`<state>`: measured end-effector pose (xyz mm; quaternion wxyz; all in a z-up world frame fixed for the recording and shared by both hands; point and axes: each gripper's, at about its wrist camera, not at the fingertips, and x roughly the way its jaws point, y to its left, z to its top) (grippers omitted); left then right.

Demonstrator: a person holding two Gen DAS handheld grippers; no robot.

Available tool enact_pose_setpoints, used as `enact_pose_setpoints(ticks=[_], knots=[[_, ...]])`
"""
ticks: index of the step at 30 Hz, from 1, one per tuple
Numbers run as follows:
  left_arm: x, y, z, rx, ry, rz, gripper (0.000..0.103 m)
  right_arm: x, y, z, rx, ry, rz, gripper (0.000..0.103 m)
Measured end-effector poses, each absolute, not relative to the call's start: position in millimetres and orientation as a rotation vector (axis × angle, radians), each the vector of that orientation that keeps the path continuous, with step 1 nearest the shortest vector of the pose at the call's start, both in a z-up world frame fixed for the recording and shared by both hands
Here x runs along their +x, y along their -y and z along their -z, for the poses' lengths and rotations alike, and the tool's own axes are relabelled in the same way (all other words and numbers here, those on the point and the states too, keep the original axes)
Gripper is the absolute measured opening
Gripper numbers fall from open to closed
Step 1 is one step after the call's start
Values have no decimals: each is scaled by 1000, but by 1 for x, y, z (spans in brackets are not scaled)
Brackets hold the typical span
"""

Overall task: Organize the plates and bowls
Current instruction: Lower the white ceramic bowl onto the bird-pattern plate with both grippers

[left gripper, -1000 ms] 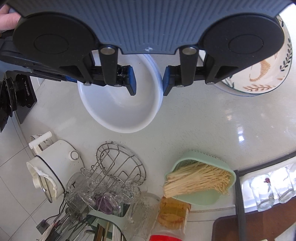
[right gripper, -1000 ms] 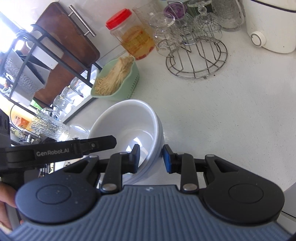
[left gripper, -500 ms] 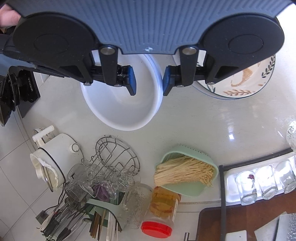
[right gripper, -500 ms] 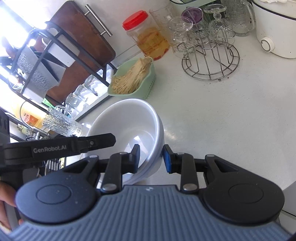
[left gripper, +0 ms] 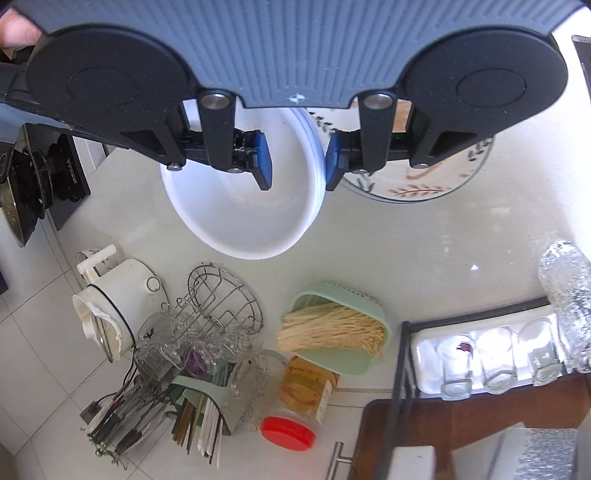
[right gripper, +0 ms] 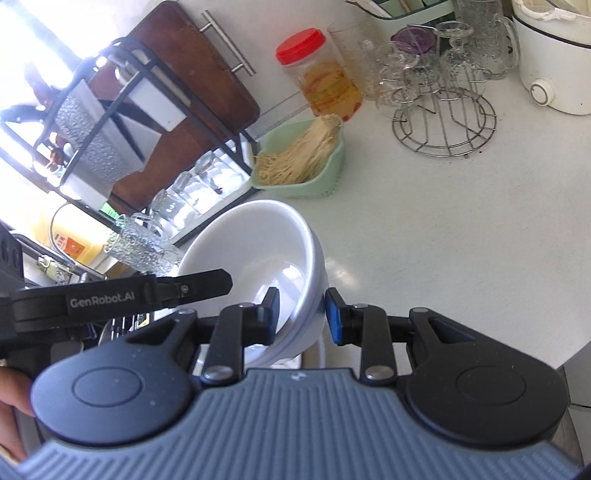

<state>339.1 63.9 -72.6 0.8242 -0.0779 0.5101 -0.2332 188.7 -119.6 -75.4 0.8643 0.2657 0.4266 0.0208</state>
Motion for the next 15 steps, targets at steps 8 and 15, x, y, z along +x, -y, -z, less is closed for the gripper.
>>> enact_pose_setpoints(ticks=[8, 15], knots=[[324, -115, 76, -255, -1063, 449, 33, 197, 78, 73, 484, -916, -79, 31], [314, -151, 85, -256, -1044, 426, 33, 204, 45, 90, 445, -971, -118, 31]])
